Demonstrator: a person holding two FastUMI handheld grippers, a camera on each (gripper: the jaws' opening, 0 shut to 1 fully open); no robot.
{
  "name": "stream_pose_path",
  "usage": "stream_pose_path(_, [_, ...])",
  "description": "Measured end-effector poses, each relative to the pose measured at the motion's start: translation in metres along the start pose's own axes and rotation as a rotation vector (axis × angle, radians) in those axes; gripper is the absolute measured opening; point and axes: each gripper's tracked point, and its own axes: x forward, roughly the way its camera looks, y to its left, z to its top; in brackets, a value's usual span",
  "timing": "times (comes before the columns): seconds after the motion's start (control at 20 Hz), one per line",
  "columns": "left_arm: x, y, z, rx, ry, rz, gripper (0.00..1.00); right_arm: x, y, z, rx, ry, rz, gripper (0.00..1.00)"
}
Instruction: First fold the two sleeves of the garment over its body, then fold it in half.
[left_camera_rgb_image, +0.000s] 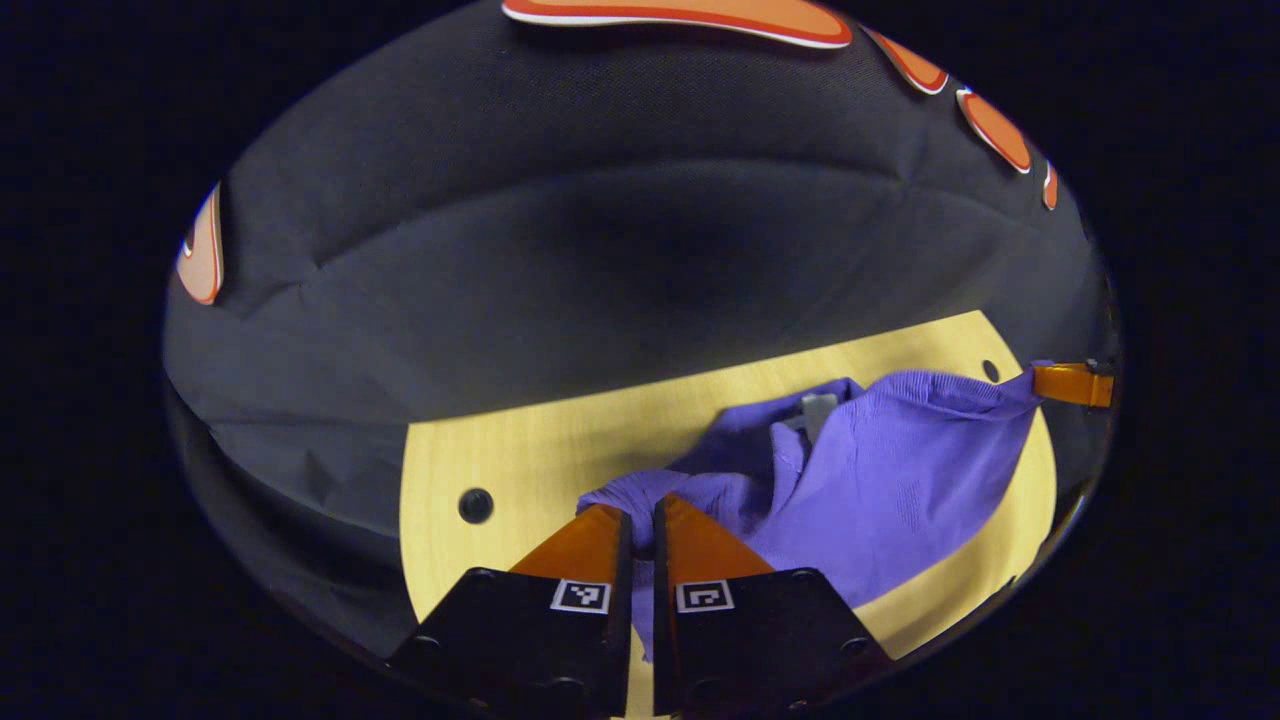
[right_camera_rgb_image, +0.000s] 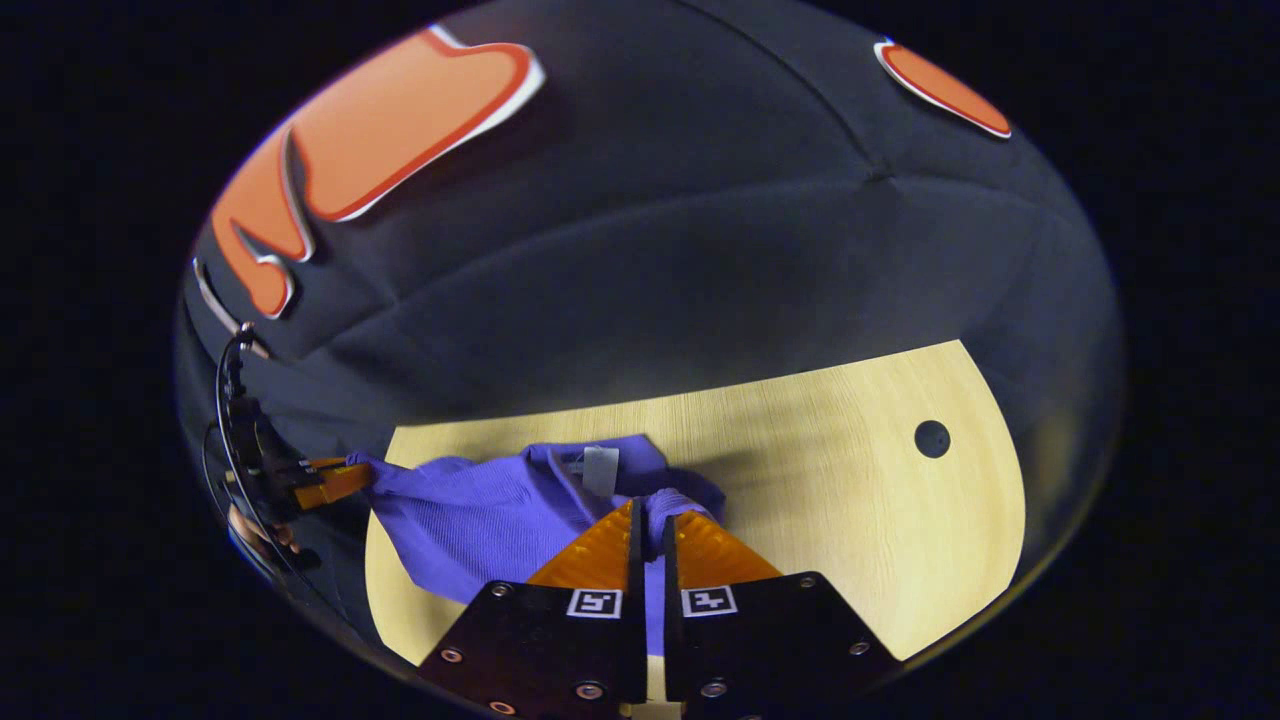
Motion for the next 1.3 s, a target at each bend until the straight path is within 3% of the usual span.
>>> stream_pose_path(0.2, [0.012,0.014,0.018,-0.011,-0.110,0.083,0.19,0.011,0.003,0.015,0.033,-0.057,0.021,0.14])
stream_pose_path(0.25, [0.009,0.013,0.025,-0.010,-0.140,0.097,0.22,0.012,0.001,0.019,0.028,-0.076,0.018,0.05])
stream_pose_path(0.3, [0.010,0.011,0.031,-0.011,-0.169,0.108,0.22,0.013,0.001,0.023,0.022,-0.094,0.013,0.30])
stream_pose_path(0.4, [0.006,0.009,0.031,-0.015,-0.194,0.103,0.28,0.008,-0.002,0.024,0.013,-0.111,0.003,0.44])
stream_pose_path(0.45, [0.003,0.007,0.033,-0.021,-0.204,0.097,0.27,0.006,-0.003,0.024,0.003,-0.115,0.001,0.46])
stream_pose_path(0.65, [-0.023,0.010,0.037,-0.082,-0.266,0.087,0.54,0.002,-0.009,0.030,-0.098,-0.177,-0.051,0.60])
stream_pose_path(0.7, [-0.027,0.012,0.036,-0.096,-0.275,0.085,0.52,0.000,-0.008,0.030,-0.126,-0.193,-0.058,0.65])
stream_pose_path(0.85, [-0.059,0.017,0.033,-0.127,-0.325,0.080,0.73,-0.011,-0.011,0.035,-0.200,-0.254,-0.077,0.78])
stream_pose_path(0.95, [-0.079,0.015,0.030,-0.130,-0.365,0.086,0.82,-0.019,-0.007,0.039,-0.240,-0.303,-0.090,0.86])
stream_pose_path(1.3, [-0.170,-0.004,0.021,-0.142,-0.516,0.082,0.87,-0.066,0.007,0.058,-0.337,-0.478,-0.100,0.94])
